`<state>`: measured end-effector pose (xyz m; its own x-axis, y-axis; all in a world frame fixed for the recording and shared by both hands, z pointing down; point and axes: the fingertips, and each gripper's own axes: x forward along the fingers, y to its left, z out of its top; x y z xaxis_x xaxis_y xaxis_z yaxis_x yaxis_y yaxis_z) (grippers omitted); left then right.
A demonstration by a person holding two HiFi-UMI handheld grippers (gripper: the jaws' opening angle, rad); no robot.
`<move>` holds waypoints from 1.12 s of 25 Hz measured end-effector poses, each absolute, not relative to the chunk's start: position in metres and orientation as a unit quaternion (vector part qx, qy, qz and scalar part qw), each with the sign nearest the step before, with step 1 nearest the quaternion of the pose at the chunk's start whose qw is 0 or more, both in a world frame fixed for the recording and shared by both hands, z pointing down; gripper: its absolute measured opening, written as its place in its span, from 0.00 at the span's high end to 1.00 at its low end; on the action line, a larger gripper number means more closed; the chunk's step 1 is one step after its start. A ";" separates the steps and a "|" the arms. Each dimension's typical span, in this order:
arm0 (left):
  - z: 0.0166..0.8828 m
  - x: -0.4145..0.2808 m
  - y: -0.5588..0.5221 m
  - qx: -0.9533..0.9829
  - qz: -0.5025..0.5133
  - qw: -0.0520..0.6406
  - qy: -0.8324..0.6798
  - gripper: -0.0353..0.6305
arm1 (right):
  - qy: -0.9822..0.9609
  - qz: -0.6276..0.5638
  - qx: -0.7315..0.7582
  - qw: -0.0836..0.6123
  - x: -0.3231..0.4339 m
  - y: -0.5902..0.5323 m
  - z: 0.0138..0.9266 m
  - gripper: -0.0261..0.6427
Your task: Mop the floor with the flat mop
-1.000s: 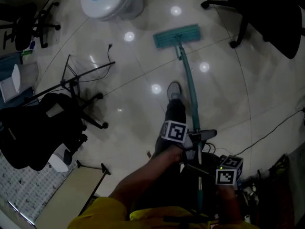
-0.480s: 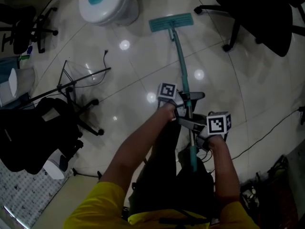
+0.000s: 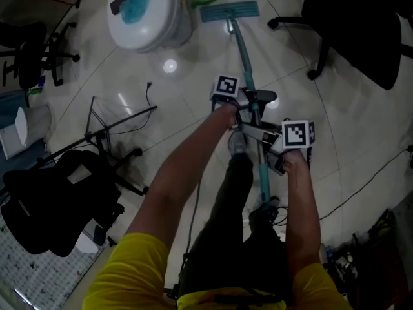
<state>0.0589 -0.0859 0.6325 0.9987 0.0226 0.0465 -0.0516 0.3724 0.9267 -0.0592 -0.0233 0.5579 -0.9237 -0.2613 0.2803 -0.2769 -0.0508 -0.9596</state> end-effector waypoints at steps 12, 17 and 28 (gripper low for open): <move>0.535 0.061 0.168 0.551 0.018 0.834 -0.030 0.88 | -0.678 0.718 0.145 0.058 -0.055 0.237 0.457 0.58; 0.510 0.079 0.285 0.520 -0.006 0.853 -0.044 0.88 | -0.666 0.730 0.129 0.079 -0.034 0.349 0.423 0.58; 0.493 0.103 0.386 0.522 -0.029 0.851 -0.052 0.88 | -0.675 0.723 0.105 0.103 -0.008 0.457 0.410 0.58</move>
<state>0.1026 0.3858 0.4935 0.9929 -0.1038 0.0581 -0.0047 0.4539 0.8910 -0.0085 0.4569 0.4101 -0.9566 0.0067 0.2914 -0.2912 -0.0676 -0.9543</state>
